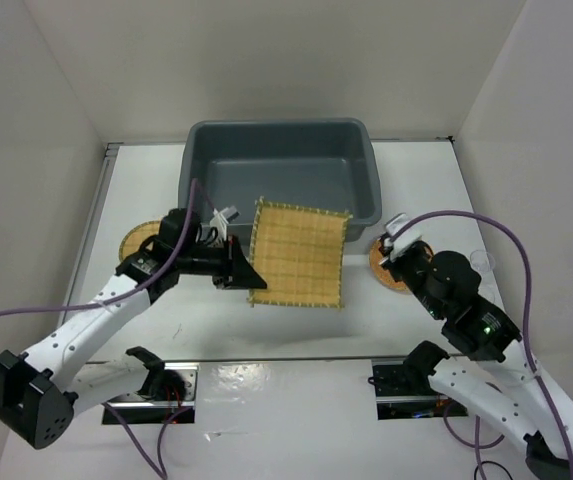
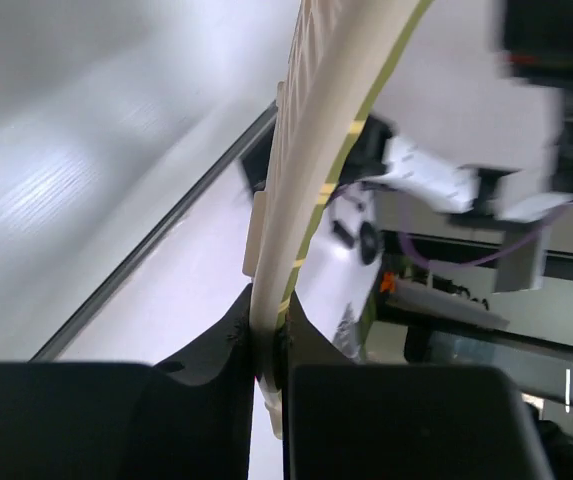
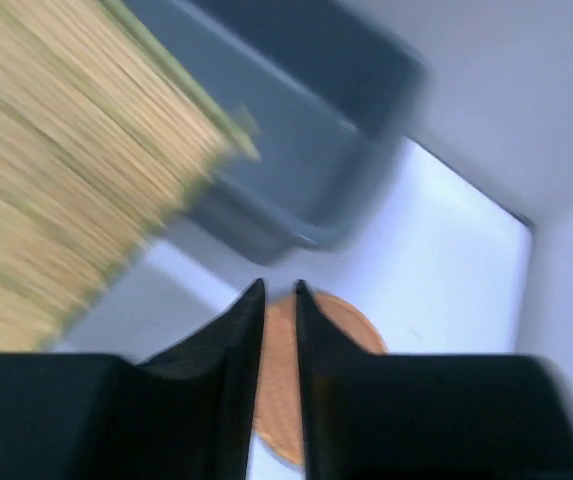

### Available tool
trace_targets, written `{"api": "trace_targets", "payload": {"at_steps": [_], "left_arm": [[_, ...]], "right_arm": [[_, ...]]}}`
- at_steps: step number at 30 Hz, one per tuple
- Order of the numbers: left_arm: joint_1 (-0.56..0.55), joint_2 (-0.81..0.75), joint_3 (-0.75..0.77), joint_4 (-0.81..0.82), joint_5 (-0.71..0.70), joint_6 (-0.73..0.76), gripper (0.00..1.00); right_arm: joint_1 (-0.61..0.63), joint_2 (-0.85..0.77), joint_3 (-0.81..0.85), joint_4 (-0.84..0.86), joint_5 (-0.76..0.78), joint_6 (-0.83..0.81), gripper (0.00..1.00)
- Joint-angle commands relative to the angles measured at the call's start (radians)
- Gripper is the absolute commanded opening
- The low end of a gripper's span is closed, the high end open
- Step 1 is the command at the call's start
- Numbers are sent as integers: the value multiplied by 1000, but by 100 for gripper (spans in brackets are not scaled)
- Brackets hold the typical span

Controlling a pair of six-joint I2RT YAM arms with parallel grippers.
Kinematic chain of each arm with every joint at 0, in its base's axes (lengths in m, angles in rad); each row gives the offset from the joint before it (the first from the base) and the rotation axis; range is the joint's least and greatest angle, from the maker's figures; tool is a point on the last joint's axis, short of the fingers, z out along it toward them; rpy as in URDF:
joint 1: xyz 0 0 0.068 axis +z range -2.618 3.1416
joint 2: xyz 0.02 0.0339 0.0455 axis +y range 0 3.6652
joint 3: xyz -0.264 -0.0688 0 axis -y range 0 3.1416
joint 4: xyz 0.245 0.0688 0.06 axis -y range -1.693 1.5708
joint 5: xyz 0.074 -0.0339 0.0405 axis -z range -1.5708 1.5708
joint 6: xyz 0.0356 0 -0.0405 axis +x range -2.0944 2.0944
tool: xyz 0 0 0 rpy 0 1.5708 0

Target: Place the mixed dishes into the plastic bin

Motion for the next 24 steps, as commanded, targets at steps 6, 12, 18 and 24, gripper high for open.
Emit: {"api": "trace_targets", "payload": {"at_steps": [6, 12, 18, 24], "left_arm": [[182, 313, 459, 48, 251, -57, 0], [247, 742, 946, -100, 310, 60, 0], [258, 1085, 1219, -221, 319, 137, 0], [239, 1277, 1345, -211, 308, 115, 0]], "right_arm": [[-122, -95, -119, 45, 282, 152, 44], [-131, -119, -162, 60, 264, 142, 53], [-131, -133, -171, 83, 293, 142, 58], [-131, -143, -180, 83, 293, 142, 67]]}}
